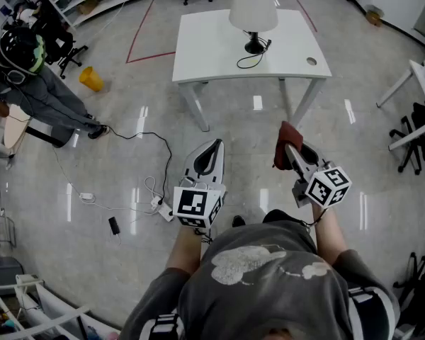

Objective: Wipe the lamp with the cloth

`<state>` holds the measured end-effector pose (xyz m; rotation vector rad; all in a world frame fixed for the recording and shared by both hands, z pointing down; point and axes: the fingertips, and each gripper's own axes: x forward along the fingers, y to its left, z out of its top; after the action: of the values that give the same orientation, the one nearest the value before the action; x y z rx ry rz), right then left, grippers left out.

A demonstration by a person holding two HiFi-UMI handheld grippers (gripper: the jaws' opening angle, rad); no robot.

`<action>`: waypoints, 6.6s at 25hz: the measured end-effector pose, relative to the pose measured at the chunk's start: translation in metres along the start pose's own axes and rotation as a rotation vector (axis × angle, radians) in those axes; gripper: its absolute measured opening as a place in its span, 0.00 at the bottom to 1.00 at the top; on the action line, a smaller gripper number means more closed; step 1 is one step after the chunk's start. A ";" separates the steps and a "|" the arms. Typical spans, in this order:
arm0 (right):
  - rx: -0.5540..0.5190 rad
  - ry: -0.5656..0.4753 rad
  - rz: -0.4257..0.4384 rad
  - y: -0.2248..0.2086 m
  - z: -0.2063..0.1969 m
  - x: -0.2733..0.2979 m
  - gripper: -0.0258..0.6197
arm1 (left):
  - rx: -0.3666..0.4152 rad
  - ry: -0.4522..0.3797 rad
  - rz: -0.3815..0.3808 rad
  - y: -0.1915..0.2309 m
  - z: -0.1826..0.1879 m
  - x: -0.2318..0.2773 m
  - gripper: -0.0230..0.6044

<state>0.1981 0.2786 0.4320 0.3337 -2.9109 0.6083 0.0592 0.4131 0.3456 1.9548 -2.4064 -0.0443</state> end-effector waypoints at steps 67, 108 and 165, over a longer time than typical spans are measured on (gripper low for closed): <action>-0.061 -0.234 -0.233 -0.074 0.229 0.523 0.18 | -0.014 -0.031 -0.311 0.386 0.053 0.411 0.05; 0.422 -0.736 -0.836 -0.206 0.322 0.566 0.18 | -0.068 0.026 -0.697 0.400 0.039 0.576 0.05; 0.129 -0.190 -0.574 -0.173 0.161 0.454 0.18 | -0.173 0.183 -0.545 0.275 -0.037 0.455 0.05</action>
<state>-0.2136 -0.0260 0.4371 1.2439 -2.7332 0.6874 -0.3012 0.0240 0.4020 2.3410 -1.6447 -0.0825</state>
